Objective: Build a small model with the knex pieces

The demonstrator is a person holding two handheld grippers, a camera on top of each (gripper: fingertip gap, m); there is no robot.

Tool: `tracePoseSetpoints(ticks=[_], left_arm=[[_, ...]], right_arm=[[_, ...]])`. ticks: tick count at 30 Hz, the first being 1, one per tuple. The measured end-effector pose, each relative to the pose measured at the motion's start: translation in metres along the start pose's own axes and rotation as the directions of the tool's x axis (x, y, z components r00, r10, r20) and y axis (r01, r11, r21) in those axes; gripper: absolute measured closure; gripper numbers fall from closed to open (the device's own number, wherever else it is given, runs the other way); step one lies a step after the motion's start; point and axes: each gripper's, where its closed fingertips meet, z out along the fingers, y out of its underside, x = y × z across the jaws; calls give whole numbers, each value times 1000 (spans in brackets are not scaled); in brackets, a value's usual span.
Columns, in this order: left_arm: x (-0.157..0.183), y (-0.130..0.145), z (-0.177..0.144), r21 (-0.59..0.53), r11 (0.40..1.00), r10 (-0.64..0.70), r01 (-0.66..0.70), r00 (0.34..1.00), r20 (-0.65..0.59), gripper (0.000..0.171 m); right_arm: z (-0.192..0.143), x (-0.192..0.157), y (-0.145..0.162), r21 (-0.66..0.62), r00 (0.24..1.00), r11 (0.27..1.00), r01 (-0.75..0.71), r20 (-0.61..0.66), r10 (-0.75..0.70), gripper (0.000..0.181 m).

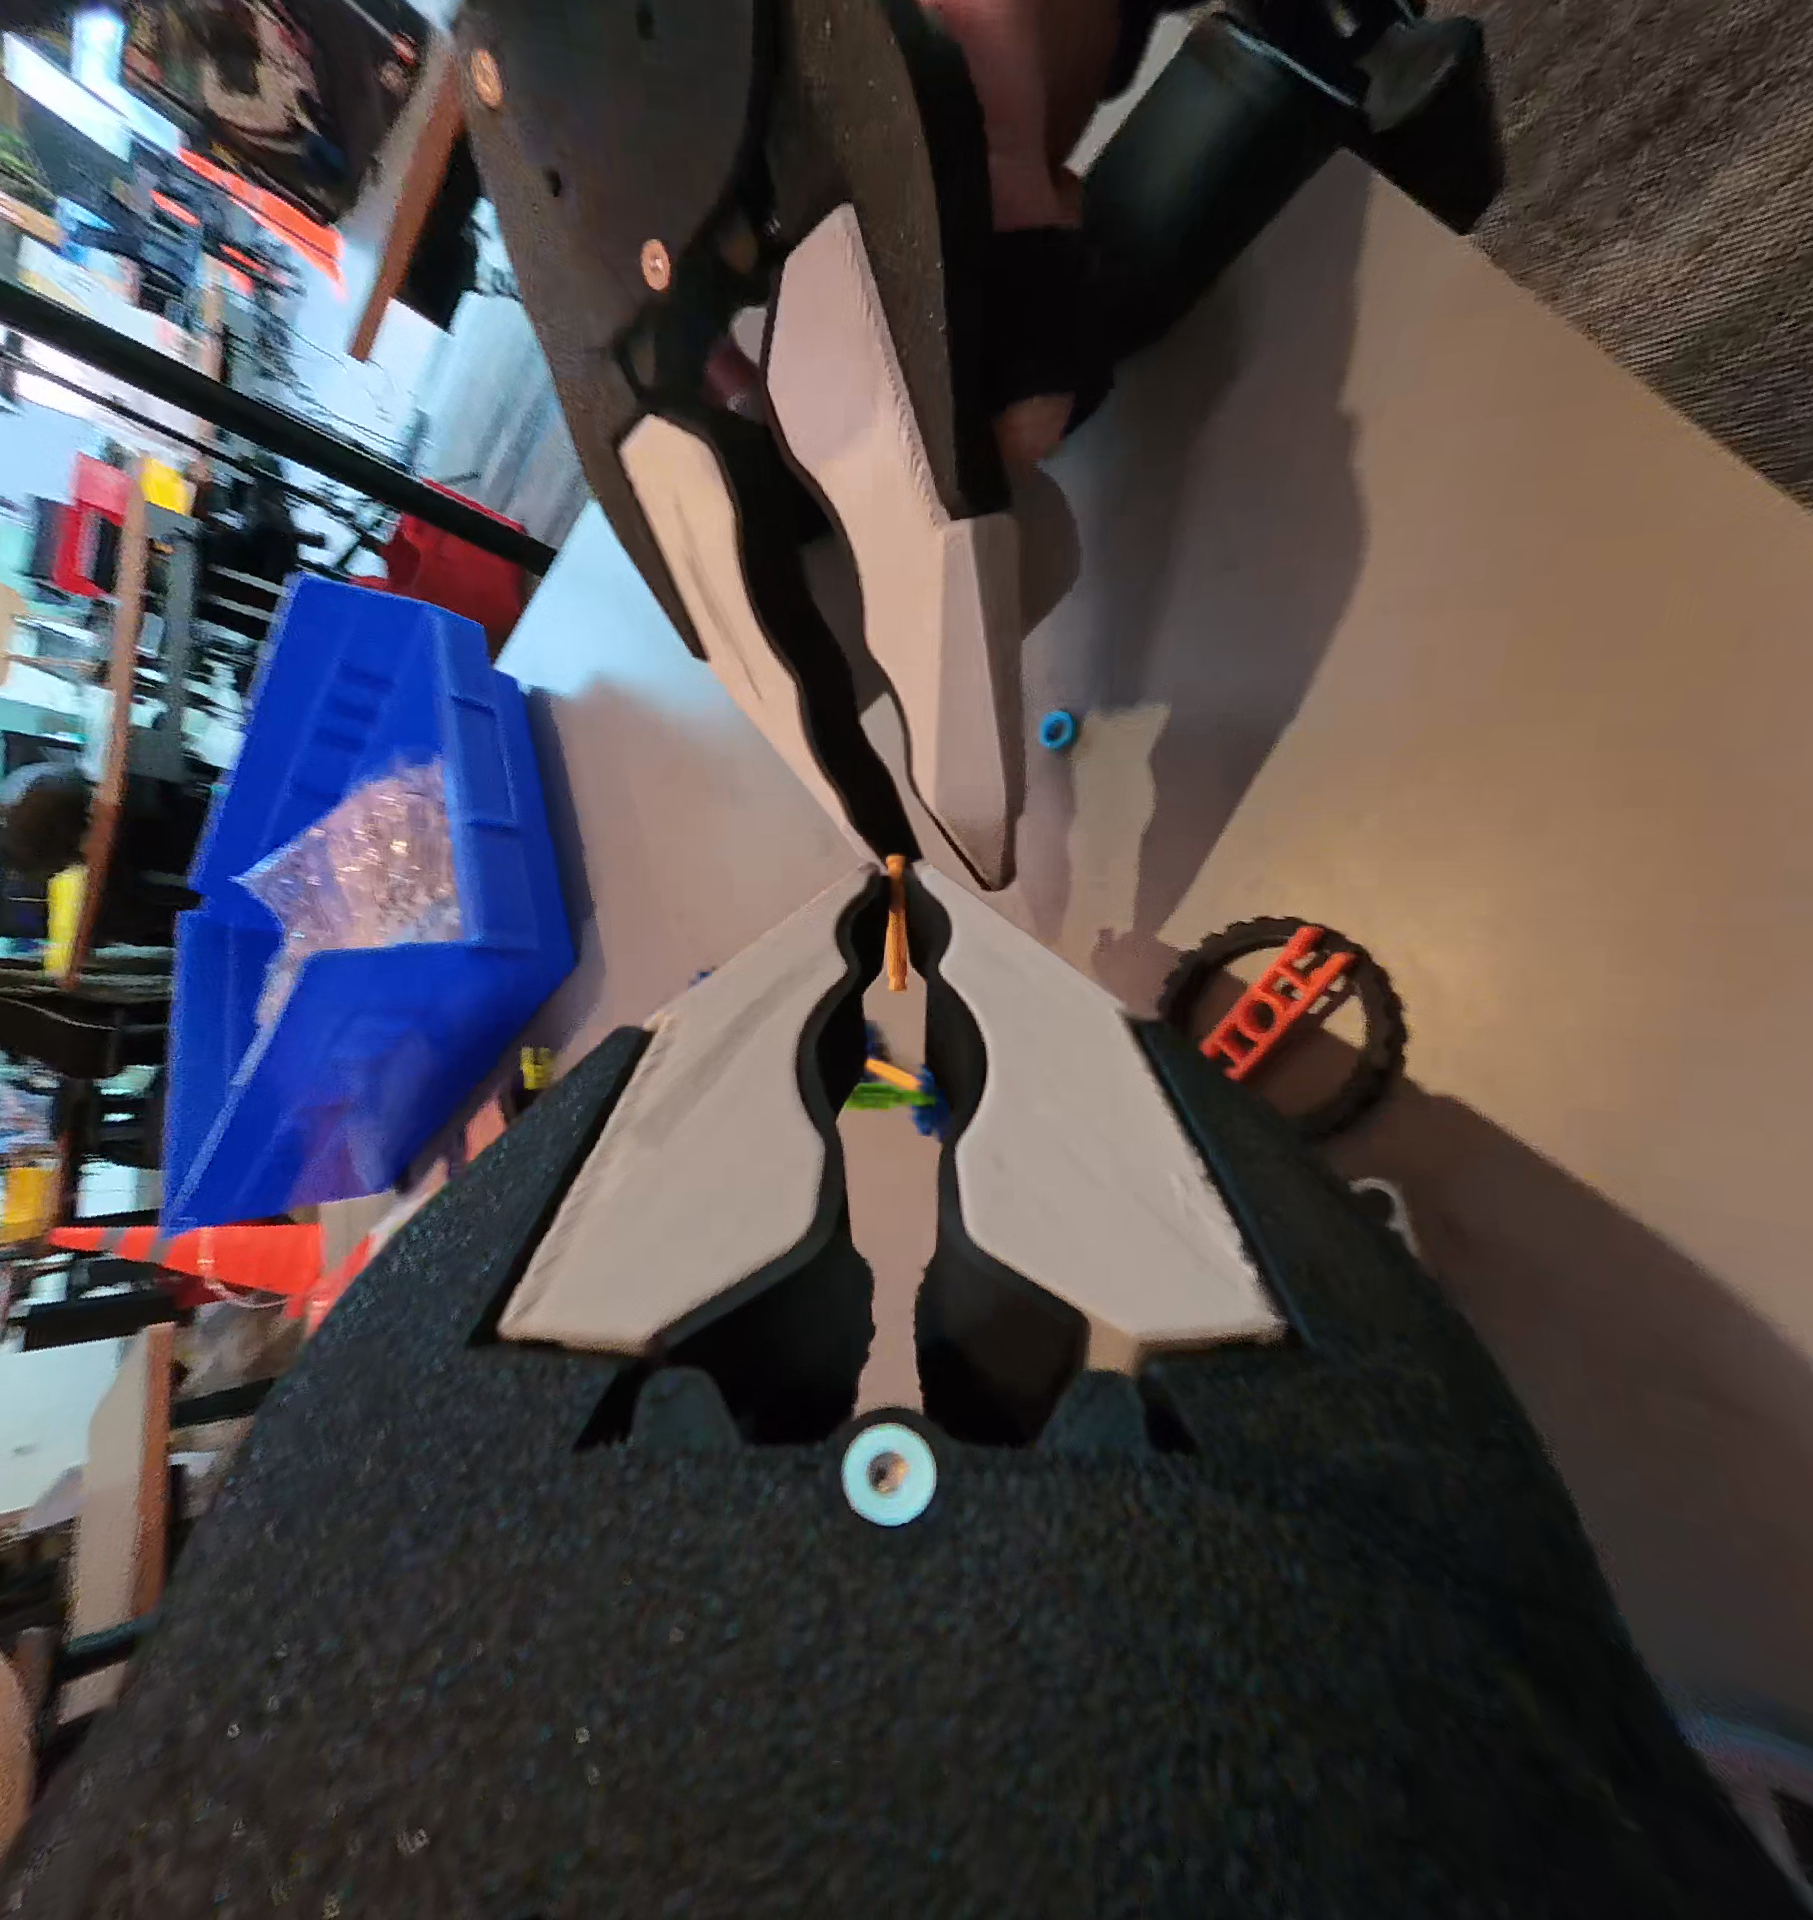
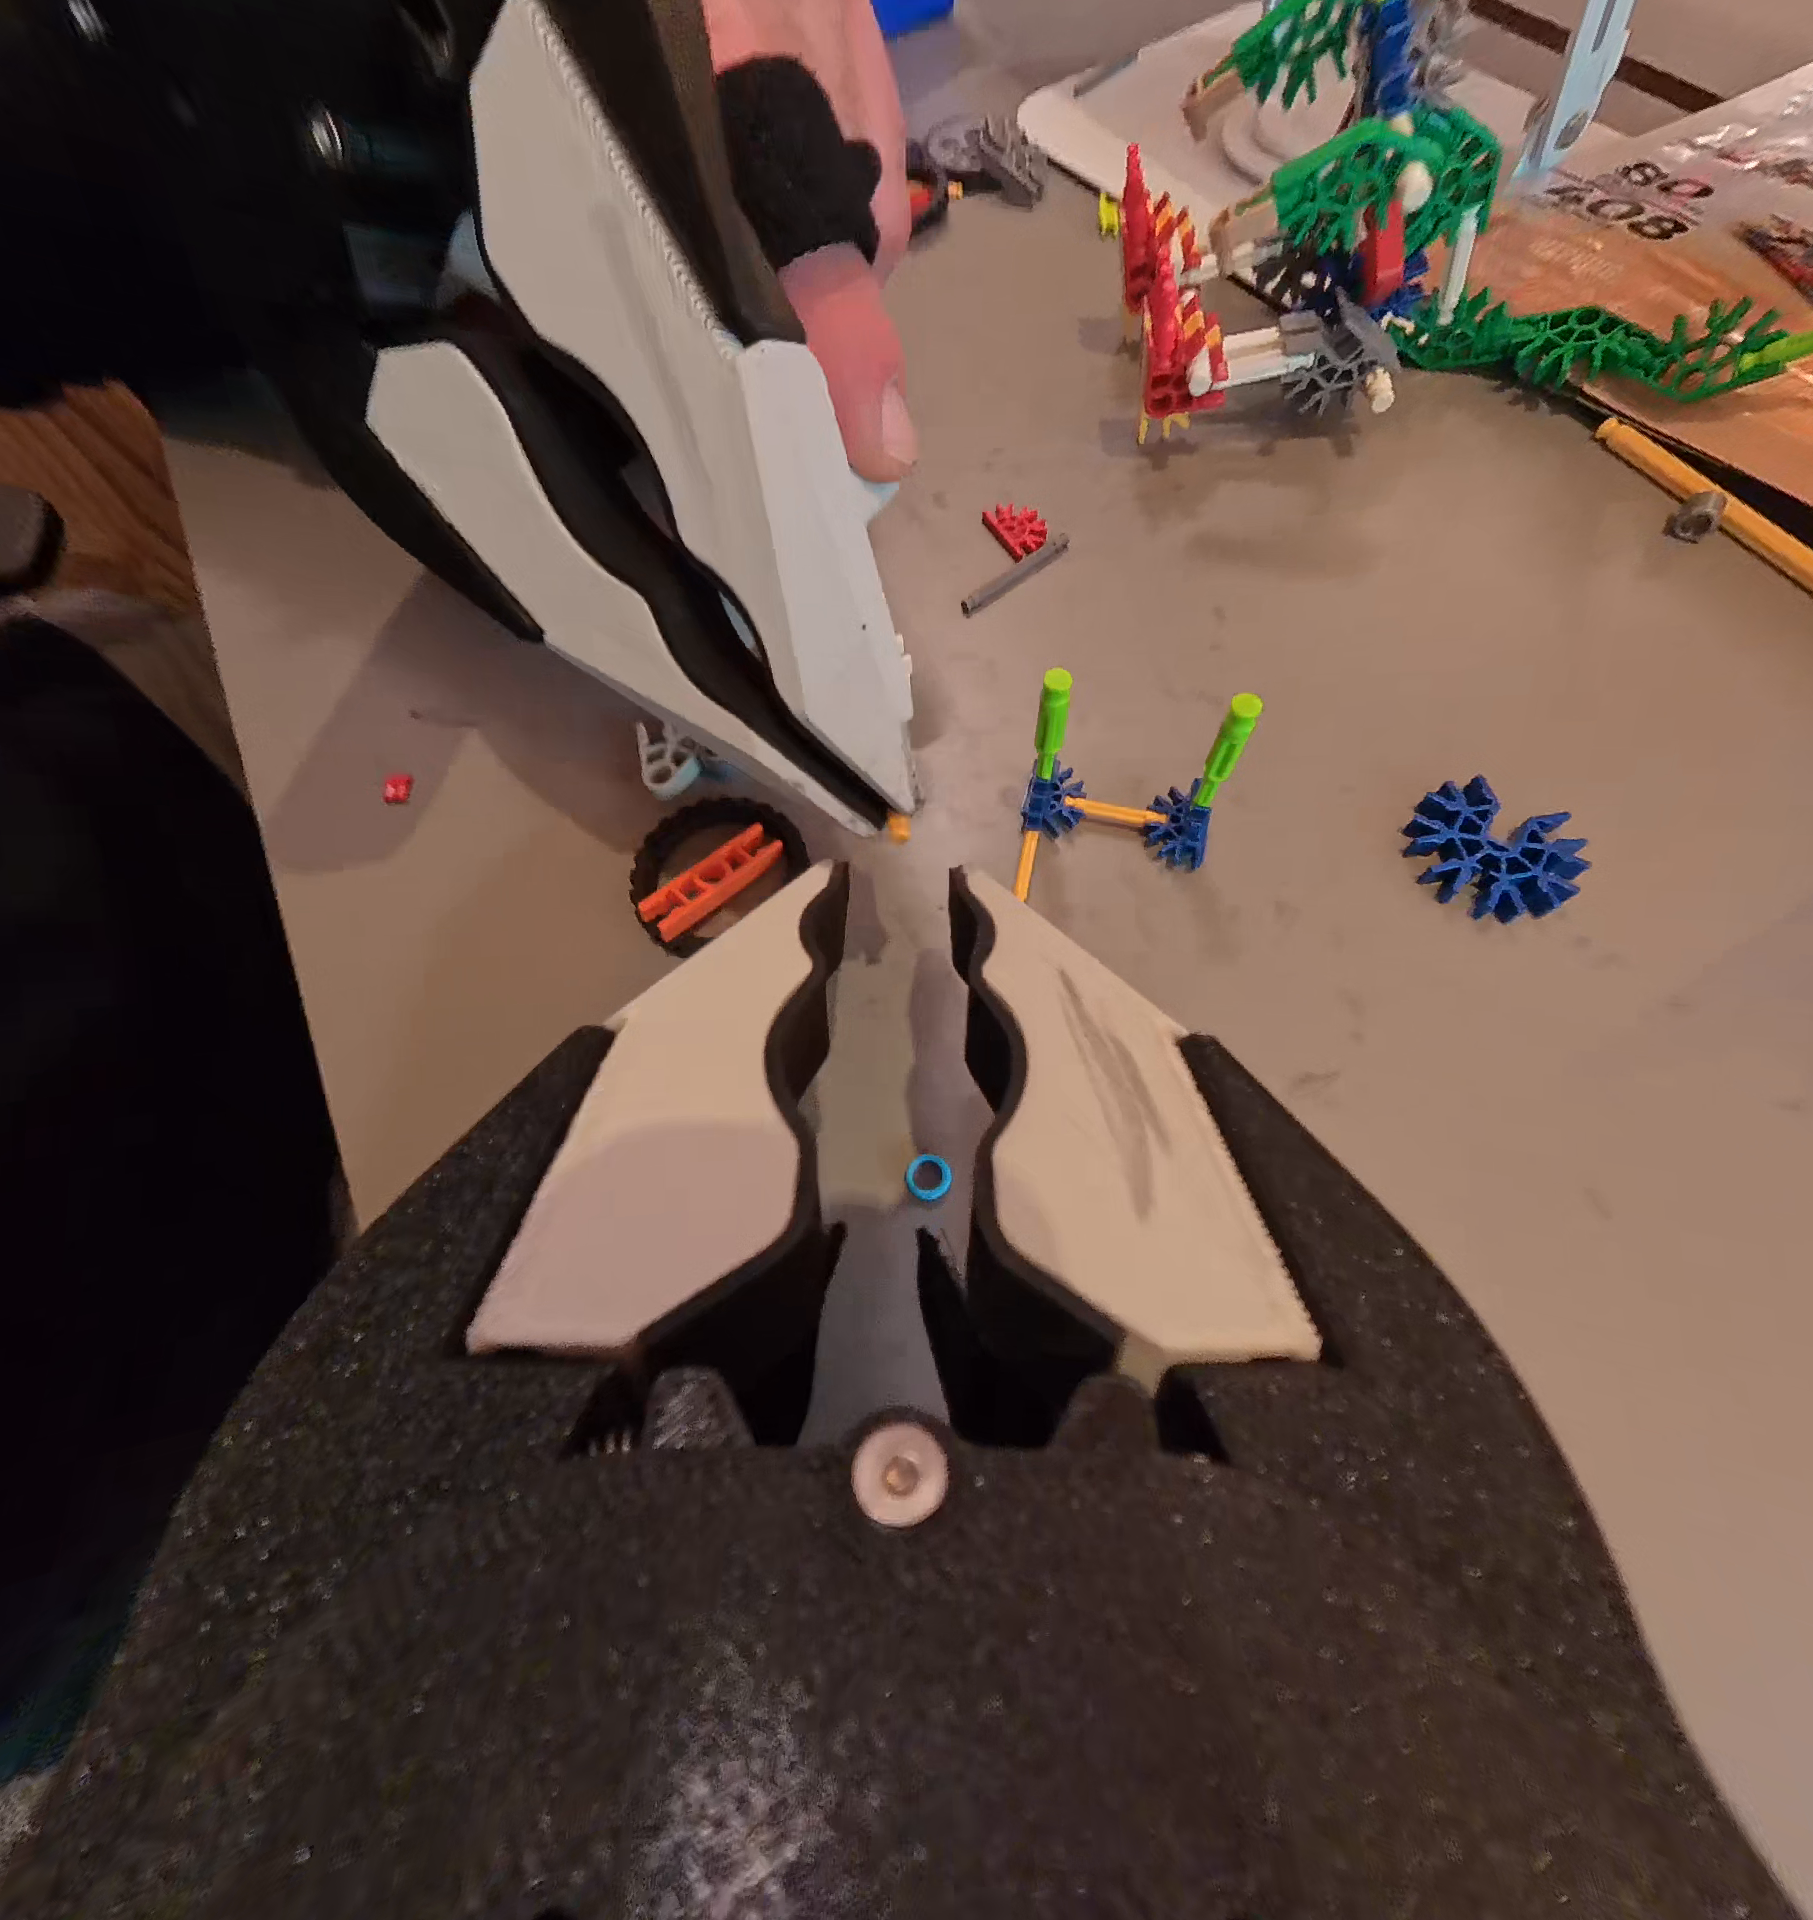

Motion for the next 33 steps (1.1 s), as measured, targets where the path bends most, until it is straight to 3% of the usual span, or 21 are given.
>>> tracePoseSetpoints(ticks=[5,15,25,33], left_arm=[[-5,-7,-2,20,997,67,-68,996,58,171],[-8,-12,-4,36,988,145,-150,983,111,171],[-14,-23,-17,54,959,261,-279,939,223,171],[-19,-23,-25,71,966,226,-250,943,244,169]], right_arm=[[-9,-1,-12,111,996,991,-71,60,64,165],[-21,-3,-21,180,993,979,-98,83,84,171],[-28,-15,-36,263,968,947,-184,215,129,179],[-28,-14,-41,283,978,948,-144,186,93,180]])
